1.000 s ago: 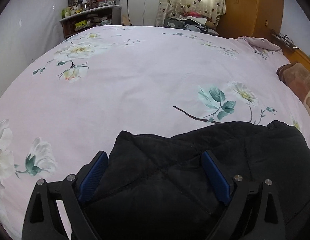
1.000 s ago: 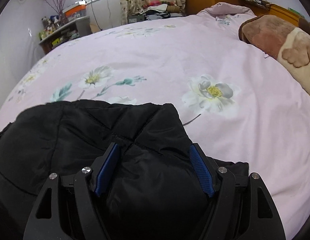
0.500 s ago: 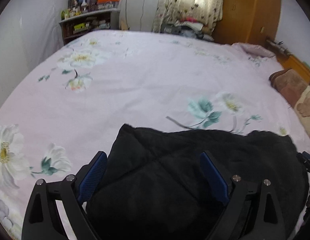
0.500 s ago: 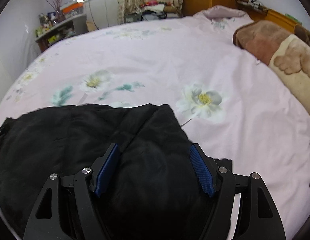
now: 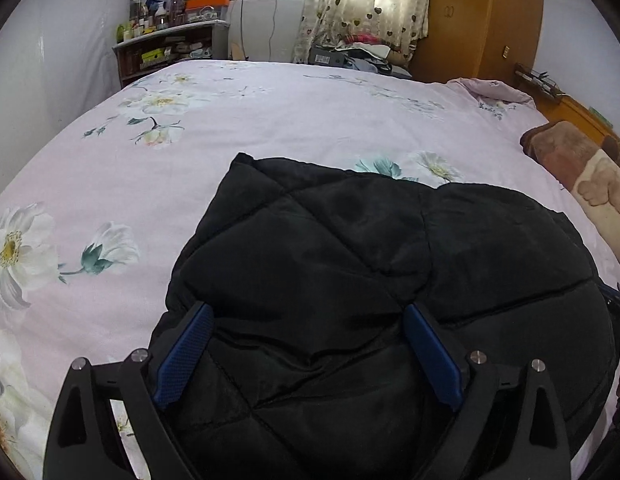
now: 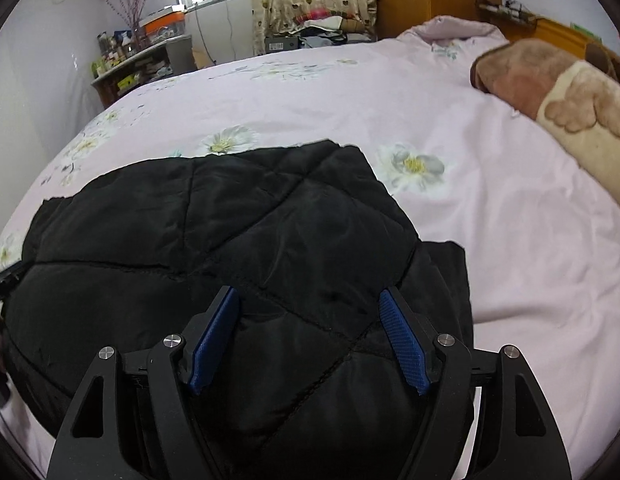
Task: Fold large clothes
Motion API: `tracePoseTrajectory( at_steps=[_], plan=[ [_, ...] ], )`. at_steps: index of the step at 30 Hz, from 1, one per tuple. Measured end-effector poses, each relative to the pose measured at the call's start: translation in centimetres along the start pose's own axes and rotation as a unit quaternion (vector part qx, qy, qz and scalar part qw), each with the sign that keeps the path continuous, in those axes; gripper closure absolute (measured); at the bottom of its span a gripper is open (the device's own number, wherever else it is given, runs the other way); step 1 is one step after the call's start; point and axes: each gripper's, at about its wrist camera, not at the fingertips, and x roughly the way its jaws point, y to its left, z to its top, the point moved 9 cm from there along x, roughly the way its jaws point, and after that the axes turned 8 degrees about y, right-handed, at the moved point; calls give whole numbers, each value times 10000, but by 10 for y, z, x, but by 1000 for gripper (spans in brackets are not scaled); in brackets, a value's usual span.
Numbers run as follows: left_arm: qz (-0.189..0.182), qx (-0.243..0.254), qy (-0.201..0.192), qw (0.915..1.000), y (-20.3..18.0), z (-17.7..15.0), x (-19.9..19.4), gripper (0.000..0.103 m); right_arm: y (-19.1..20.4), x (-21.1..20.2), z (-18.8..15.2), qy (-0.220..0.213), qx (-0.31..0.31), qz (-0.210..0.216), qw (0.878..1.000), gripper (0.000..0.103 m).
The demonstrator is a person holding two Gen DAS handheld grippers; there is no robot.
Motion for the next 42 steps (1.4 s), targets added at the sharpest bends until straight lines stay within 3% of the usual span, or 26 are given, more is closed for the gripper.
tracePoseTrajectory(
  at_steps=[3, 7, 12, 20, 23, 26, 31, 33, 35, 42],
  plan=[
    [89, 33, 76, 9999, -4, 4, -12, 7, 2, -9, 1, 101, -98, -170, 9998, 31],
    [-48, 127, -141, 9998, -12, 4, -45, 7, 6, -36, -4, 25, -185, -229, 9996, 31],
    [-179, 183, -321, 9992, -18, -17, -78, 7, 14, -58, -26, -3, -260, -146, 9996, 31],
    [-203, 78, 289, 9993, -16, -66, -37, 6, 13, -30, -68, 502, -219, -35, 9985, 31],
    [-224, -49, 301, 9993, -19, -58, -46, 8, 12, -35, -63, 520, -148, -73, 9985, 31],
    [-369, 99, 39, 9993, -32, -36, -61, 8, 14, -52, -51, 270, -118, 65, 9995, 31],
    [10, 368, -145, 9992, -38, 9, -35, 8, 4, -36, -7, 84, 26, 17, 10000, 31],
    [51, 197, 129, 9997, -32, 12, -5, 8, 0, -18, -1, 228, 94, -23, 9997, 31],
    [96, 228, 119, 9996, -34, 10, 6, 7, -5, 3, 1, 395, 88, -59, 9992, 31],
    [112, 299, 120, 9994, -41, 10, 12, 5, -7, 16, -5, 399, -21, -107, 9991, 31]
  ],
)
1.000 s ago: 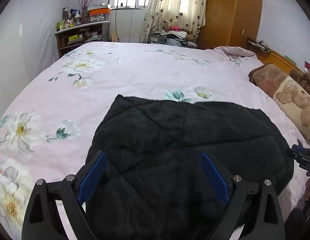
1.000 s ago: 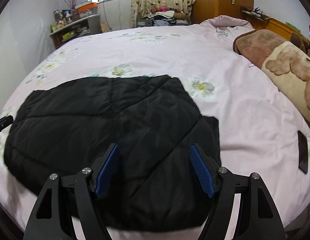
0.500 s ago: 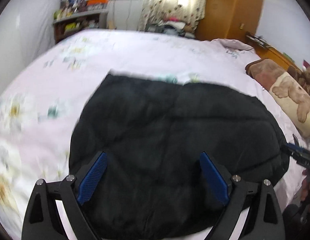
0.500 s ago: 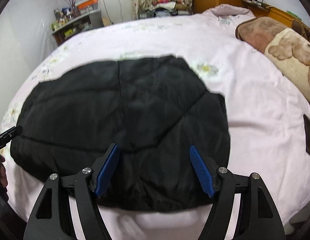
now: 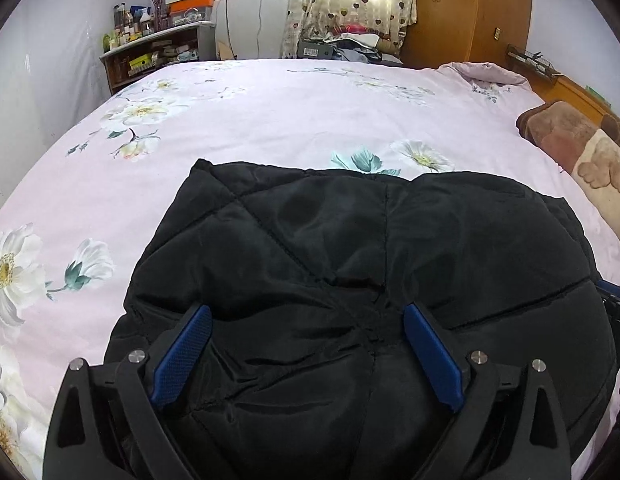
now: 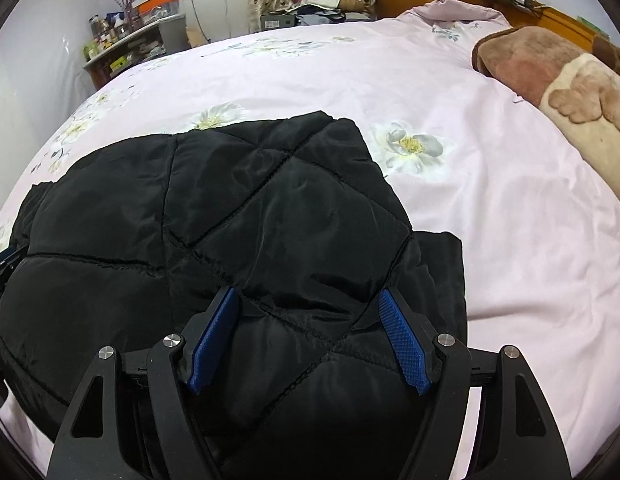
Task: Fold large clothes
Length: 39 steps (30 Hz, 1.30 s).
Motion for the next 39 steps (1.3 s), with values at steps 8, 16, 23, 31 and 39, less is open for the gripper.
tracePoseTrajectory(
  at_steps=[8, 16, 23, 31, 39],
  plan=[
    [30, -23, -73, 10000, 5, 2, 5, 3, 3, 5, 2, 33, -100, -163, 9998, 30],
    [-53, 85, 8, 9999, 8, 4, -21, 5, 1, -20, 7, 24, -27, -277, 9996, 30],
    [147, -48, -378, 9992, 42, -3, -64, 6, -3, -53, -9, -137, 140, -215, 9996, 30],
    [-235, -398, 241, 9986, 66, -58, -43, 34, 3, -49, -50, -28, 194, -121, 9997, 30],
    [-303, -546, -147, 9979, 73, -40, -78, 34, 0, -67, -41, -146, 58, -134, 9998, 30]
  ],
)
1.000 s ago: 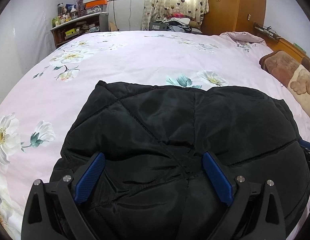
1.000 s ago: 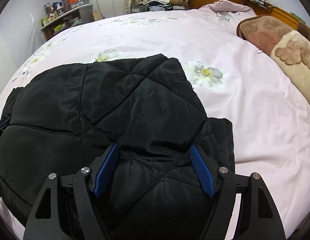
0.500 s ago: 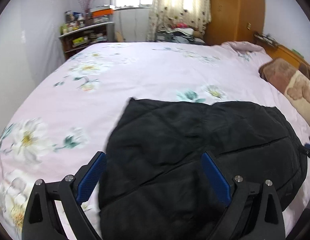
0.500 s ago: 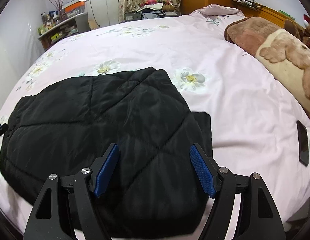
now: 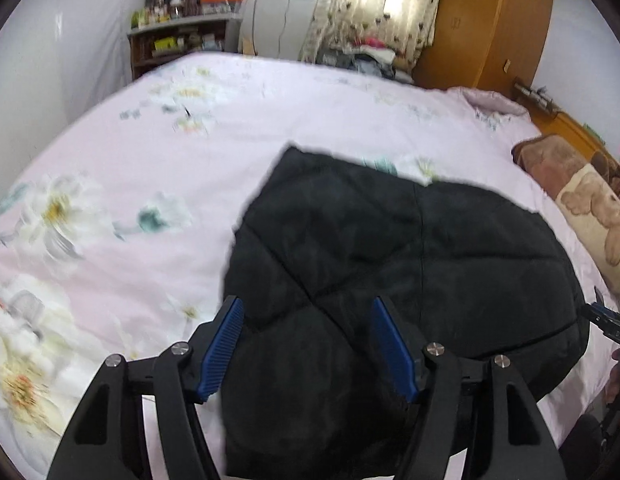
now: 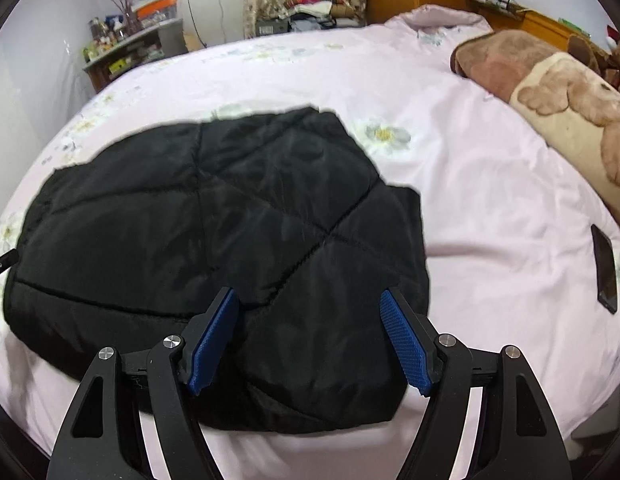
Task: Fold large clothes
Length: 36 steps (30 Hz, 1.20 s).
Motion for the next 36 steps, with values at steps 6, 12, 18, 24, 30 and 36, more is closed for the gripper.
tracePoseTrajectory(
  at_steps=[6, 12, 18, 24, 30, 36],
  plan=[
    [265, -430, -48, 9987, 48, 20, 10, 34, -24, -6, 9, -121, 233, -86, 9996, 30],
    [77, -590, 440, 9973, 65, 6, 53, 34, -43, 25, 2, 231, 526, 34, 9983, 30],
    [-250, -749, 597, 9951, 57, 3, 75, 33, -48, 37, 3, 332, 679, 233, 9969, 30],
    [-480, -734, 783, 9931, 42, 0, 91, 32, -53, 56, 5, 500, 842, 568, 9936, 29],
    [-844, -866, 940, 9882, 36, -1, 103, 28, -57, 72, 8, 617, 984, 881, 9893, 23],
    [-1185, -934, 1035, 9831, 35, -14, 100, 28, -60, 79, 2, 803, 1201, 1293, 9810, 18]
  ],
)
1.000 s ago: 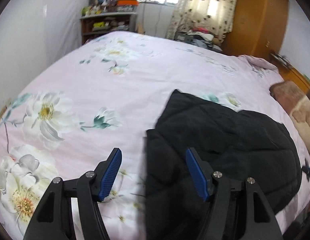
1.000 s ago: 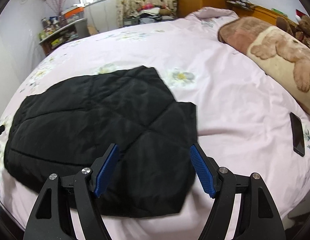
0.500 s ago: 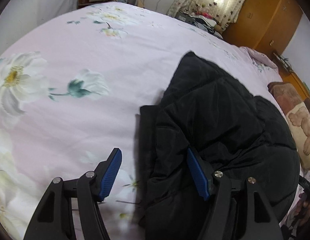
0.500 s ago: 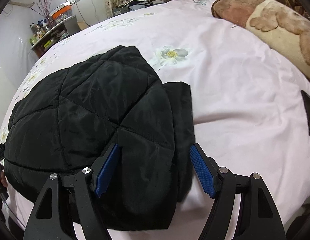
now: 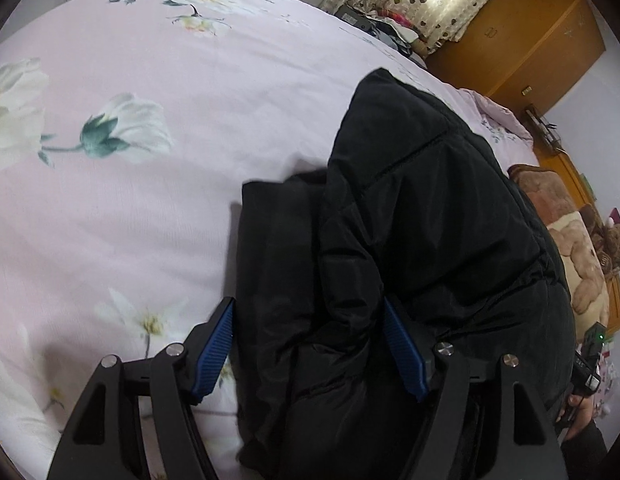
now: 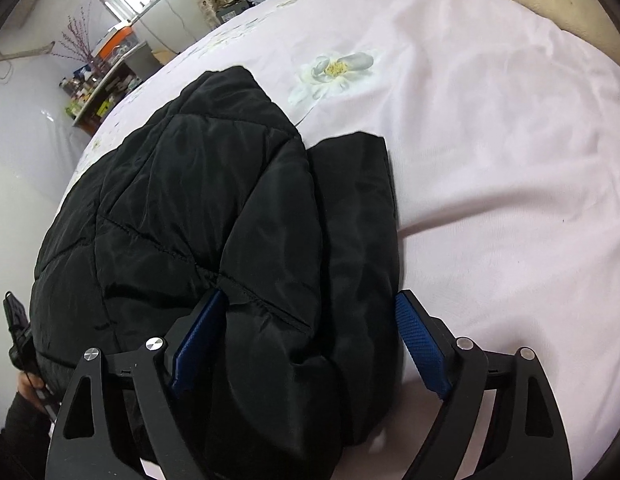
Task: Fold large clothes
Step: 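Grasp the other jacket side edge with the right gripper and lift it, then fold the held side across the jacket with the right gripper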
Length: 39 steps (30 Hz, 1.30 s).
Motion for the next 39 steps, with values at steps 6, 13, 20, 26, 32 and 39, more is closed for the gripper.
tracePoseTrajectory(
  at_steps=[6, 13, 20, 26, 32, 39],
  plan=[
    [-91, 12, 73, 9999, 0, 8, 11, 18, -2, 13, 0, 195, 67, 422, 9989, 18],
    [-251, 49, 111, 9996, -5, 3, 13, 18, 11, 16, 2, 307, -118, 662, 9973, 38],
    [-429, 113, 211, 9988, -7, 3, 22, 18, 16, 26, 9, 347, -160, 621, 9973, 40],
    [-334, 190, 153, 9991, -8, -2, 8, 52, 26, 25, 14, 328, -72, 439, 9985, 53],
    [58, 386, -73, 9992, -17, -5, -25, 71, 38, 1, 17, 199, -248, 109, 9994, 73],
    [172, 876, -558, 9944, -44, -12, -88, 73, 61, -56, 17, -269, -464, 187, 9984, 78]
  ],
)
